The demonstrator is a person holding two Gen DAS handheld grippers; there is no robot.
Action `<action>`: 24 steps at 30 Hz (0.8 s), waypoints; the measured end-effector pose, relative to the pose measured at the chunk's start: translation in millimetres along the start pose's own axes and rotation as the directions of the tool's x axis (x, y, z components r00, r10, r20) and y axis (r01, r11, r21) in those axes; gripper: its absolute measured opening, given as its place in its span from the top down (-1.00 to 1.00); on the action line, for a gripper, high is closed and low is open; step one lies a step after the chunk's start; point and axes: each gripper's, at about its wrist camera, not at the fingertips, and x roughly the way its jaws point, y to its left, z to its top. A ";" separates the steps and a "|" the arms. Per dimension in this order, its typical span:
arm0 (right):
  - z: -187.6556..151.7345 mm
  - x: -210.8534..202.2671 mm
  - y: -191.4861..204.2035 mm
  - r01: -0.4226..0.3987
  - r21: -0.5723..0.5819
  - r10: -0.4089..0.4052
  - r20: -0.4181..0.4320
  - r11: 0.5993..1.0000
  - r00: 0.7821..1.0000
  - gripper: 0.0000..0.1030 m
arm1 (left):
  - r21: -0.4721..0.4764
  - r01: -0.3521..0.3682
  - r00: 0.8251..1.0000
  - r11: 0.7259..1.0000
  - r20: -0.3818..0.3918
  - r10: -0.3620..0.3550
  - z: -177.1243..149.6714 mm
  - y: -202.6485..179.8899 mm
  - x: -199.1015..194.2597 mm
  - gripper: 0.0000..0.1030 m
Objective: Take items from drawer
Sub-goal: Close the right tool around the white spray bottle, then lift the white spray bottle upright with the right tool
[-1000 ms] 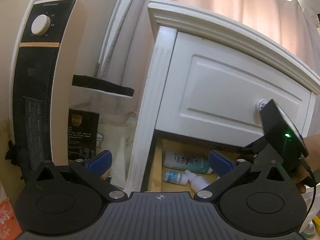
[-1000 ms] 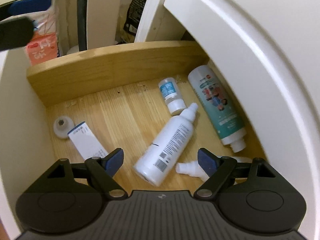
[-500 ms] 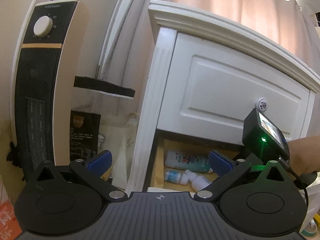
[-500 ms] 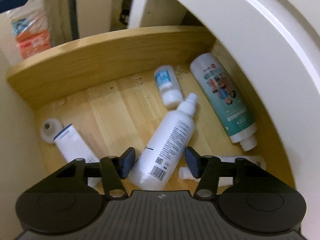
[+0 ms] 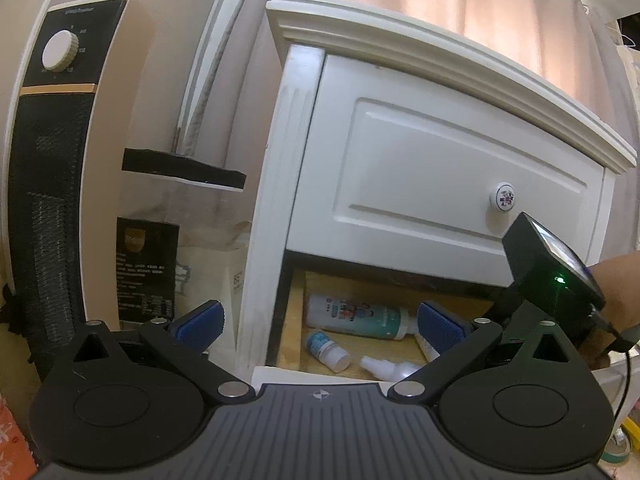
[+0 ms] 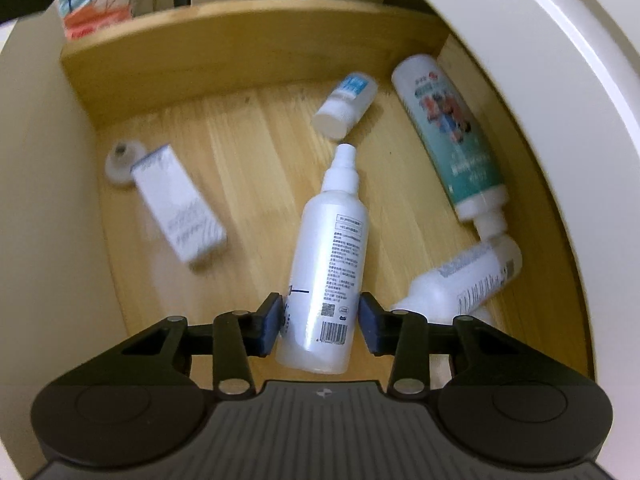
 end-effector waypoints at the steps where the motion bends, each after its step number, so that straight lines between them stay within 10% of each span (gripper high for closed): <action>1: -1.8 -0.8 0.8 0.001 -0.007 -0.001 -0.008 1.000 1.000 0.20 | 0.002 0.000 1.000 1.000 0.000 0.000 -0.2 -0.7 0.4 -1.00; 24: 20.8 -2.1 -5.1 -0.029 0.118 0.033 -0.035 0.993 0.999 0.12 | -0.002 0.010 1.000 1.000 -0.007 -0.010 -3.0 4.2 -3.5 -1.00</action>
